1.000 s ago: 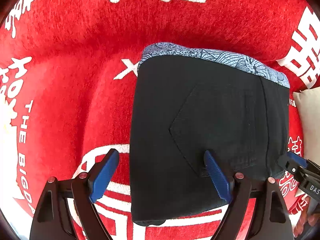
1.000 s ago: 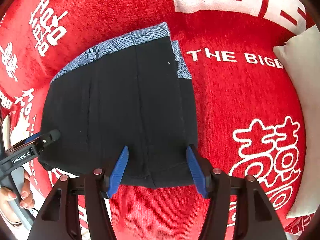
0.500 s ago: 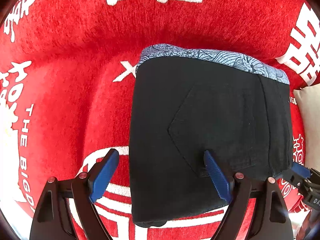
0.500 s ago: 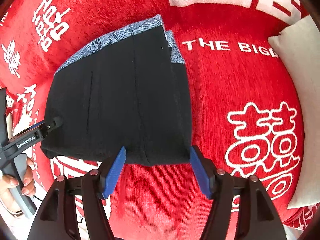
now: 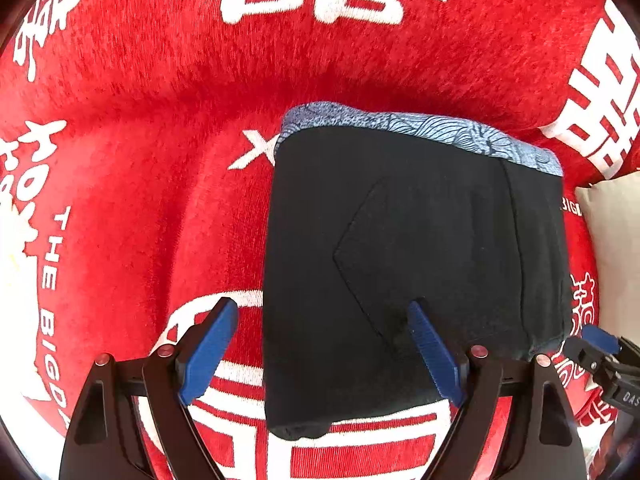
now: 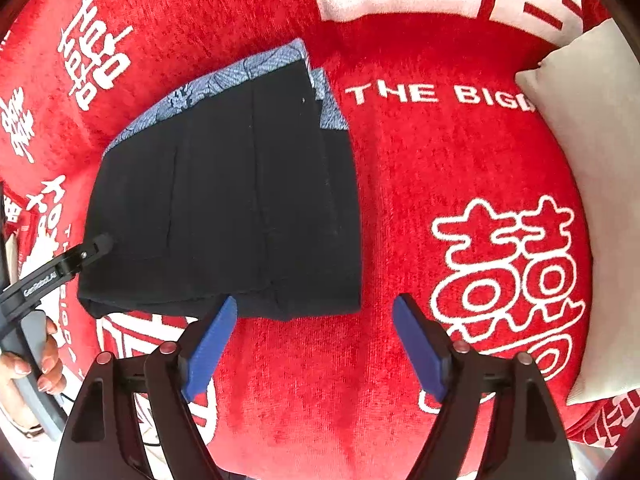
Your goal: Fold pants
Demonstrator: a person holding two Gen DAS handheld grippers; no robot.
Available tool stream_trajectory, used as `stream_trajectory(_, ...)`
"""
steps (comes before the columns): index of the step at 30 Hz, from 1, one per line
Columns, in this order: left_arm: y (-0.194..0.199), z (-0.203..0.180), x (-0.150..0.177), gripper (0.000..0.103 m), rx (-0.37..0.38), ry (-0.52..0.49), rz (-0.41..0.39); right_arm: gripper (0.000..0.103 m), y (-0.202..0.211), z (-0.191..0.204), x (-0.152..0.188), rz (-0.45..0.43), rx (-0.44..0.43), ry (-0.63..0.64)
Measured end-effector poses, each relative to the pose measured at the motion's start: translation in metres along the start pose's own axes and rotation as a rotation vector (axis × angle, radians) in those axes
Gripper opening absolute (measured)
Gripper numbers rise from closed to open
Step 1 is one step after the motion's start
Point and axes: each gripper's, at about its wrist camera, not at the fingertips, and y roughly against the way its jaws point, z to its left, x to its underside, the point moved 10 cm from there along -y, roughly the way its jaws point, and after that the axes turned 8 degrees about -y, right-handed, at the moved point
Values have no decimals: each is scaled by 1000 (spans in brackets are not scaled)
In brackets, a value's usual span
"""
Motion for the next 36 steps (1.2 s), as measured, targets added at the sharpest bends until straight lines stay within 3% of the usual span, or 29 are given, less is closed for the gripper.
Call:
stream_trajectory(6,11,-3,-3,88,24,-14,0,89,5,7,-33,-32,23,9)
stream_trajectory(9,13,-2,-5,88,54,5,-2,103,9,8,-37,-58,20,13)
stream_trajectory(15,19,6,-10,88,108,61,-51,103,12,4,-36,-56,-17,-16)
stream_trajectory(19,16,8,-9,88,140,78,-29,103,7,1,-30,-44,-21,-36)
stream_trajectory(24,12,13,-9,88,106,72,-12,103,3,-1,-29,-42,-30,-42)
stream_trajectory(36,6,17,-9,88,105,102,-13,103,2,0,-27,-42,-38,-72)
